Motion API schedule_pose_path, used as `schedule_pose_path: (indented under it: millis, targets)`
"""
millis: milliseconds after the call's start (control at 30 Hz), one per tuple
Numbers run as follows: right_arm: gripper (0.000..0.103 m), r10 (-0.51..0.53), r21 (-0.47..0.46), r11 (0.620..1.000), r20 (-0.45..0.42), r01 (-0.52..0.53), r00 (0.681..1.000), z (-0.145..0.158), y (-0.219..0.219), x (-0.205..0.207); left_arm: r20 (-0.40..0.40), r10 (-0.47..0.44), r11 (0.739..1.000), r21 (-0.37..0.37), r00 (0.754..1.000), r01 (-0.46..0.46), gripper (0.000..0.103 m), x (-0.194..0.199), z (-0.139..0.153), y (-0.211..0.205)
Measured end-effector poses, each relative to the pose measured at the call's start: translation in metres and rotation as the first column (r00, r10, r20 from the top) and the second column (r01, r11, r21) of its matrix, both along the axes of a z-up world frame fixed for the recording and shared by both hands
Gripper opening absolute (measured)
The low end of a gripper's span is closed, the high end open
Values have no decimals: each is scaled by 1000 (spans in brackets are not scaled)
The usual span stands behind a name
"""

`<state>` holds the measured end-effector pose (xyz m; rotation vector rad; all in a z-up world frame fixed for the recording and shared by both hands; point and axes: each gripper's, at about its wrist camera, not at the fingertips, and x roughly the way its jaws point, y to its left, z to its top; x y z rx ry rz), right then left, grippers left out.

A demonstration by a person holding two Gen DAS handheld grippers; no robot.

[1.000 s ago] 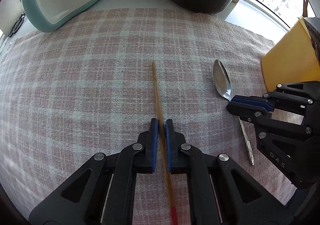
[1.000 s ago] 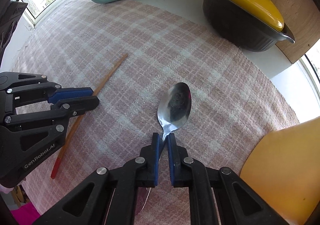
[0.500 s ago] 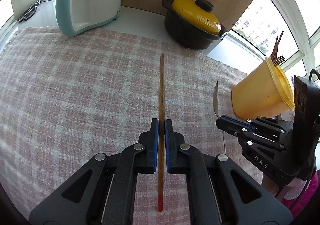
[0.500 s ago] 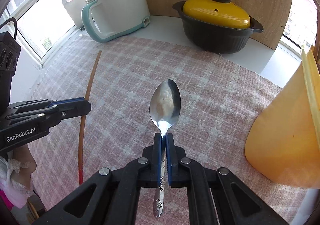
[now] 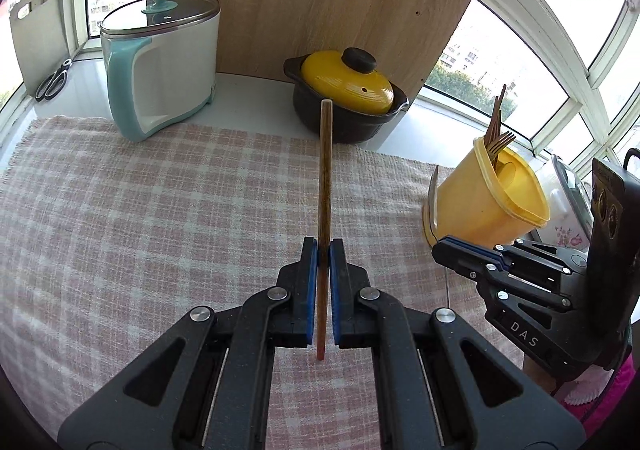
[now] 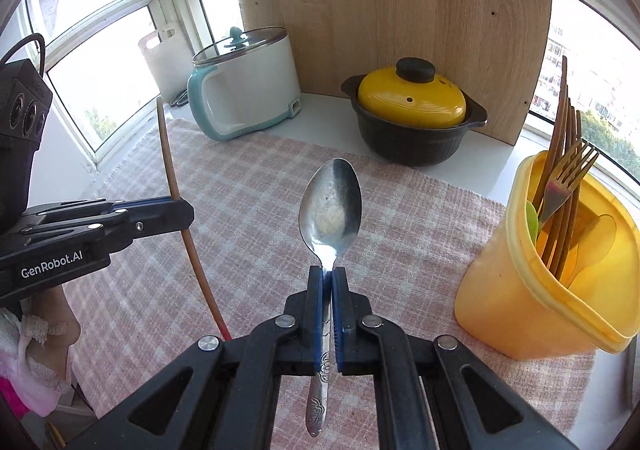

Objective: Organize utensils
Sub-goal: 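Lift the metal spoon and chopstick and carry them over the yellow container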

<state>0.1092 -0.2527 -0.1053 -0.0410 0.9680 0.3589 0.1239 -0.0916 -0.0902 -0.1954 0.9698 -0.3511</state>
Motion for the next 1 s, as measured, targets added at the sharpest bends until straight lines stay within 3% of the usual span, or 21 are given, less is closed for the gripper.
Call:
schedule_pose_path:
  millis: [233, 467, 767, 1000]
  targets:
    - [1, -23, 12, 1000, 61, 22, 998, 28, -7, -9, 48, -22, 1000, -12, 999, 22, 4, -2, 24, -2]
    - [1, -78, 41, 996, 124, 74, 989, 57, -31, -13, 134, -67, 997, -34, 989, 73, 4, -2, 67, -17]
    - [2, -167, 54, 986, 207, 160, 964, 97, -77, -14, 228, -157, 981, -72, 961, 178, 4, 11, 116, -64]
    - [2, -232, 36, 972, 257, 231, 938, 114, -116, -6, 263, -204, 964, -112, 943, 240, 4, 24, 135, -106]
